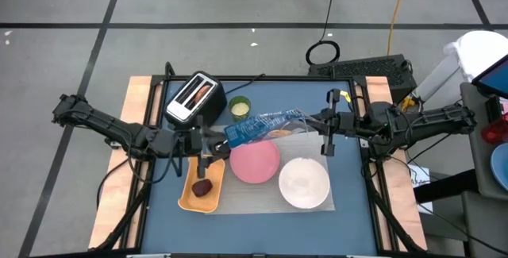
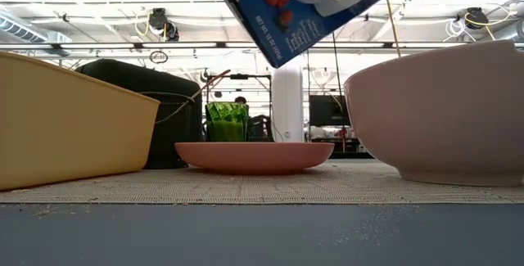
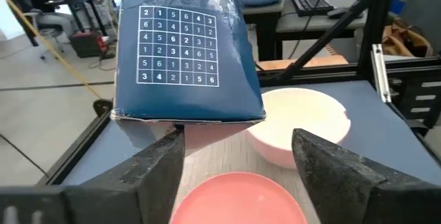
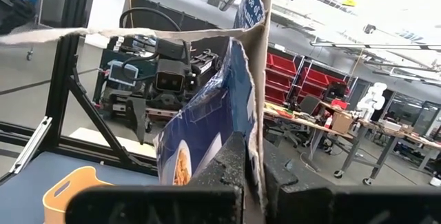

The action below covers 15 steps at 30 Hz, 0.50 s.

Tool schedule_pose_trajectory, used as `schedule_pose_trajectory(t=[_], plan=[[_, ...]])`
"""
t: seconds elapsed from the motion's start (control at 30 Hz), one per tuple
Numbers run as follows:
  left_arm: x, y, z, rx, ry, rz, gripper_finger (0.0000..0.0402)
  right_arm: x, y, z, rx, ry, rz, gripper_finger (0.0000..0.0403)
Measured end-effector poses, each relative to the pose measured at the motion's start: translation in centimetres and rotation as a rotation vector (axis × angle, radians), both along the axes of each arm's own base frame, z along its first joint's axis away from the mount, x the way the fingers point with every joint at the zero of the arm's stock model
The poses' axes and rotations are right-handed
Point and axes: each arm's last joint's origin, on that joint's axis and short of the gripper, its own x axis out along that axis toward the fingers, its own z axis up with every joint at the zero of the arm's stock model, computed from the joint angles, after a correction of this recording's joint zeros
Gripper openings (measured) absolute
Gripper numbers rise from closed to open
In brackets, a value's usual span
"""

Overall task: Arrange a breakfast setting
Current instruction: Pour the cereal in the bowl

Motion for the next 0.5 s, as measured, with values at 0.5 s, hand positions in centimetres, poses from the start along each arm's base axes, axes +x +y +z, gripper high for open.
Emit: schedule_pose_trajectory(t=[0.5], plan=[[0.31,0.07,-0.93,0.039,0.068,0.057,0.0397,0.01,0.03,0.04,0.000,-0.005,0.006,0.0000]])
